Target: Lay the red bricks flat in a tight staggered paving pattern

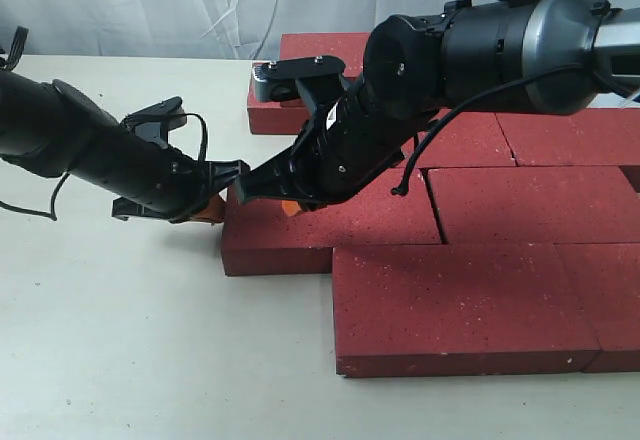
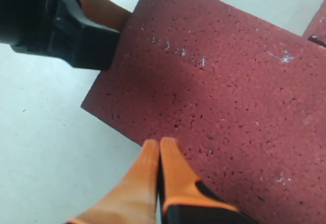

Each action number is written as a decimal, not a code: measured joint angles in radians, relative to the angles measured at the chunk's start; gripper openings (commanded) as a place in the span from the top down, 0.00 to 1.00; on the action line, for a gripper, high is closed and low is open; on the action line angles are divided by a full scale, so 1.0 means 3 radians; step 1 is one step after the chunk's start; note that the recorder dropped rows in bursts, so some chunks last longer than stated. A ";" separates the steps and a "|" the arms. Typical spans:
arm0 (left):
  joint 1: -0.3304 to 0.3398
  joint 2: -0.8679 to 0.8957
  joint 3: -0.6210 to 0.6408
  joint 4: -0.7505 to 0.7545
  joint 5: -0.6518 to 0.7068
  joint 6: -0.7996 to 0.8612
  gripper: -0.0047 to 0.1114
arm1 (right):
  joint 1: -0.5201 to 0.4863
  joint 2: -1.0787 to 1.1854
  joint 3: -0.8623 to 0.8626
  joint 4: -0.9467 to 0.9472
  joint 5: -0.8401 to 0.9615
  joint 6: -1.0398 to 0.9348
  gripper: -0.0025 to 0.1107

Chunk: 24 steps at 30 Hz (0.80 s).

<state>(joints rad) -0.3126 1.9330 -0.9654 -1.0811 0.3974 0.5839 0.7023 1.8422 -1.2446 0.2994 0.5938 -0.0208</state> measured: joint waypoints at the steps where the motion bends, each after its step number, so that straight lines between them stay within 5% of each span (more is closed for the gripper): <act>1: -0.0005 0.0000 0.0000 -0.0014 0.0000 0.0000 0.96 | 0.0000 0.0000 0.0000 0.0000 0.0000 0.0000 0.99; 24: -0.0119 0.0013 0.0012 -0.0268 -0.0197 0.0081 0.96 | 0.0000 0.0000 0.0000 0.0000 -0.0012 0.0069 0.99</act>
<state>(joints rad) -0.3484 1.9369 -0.9618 -1.1614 0.3384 0.6082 0.7023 1.8422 -1.2446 0.2994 0.5901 0.0000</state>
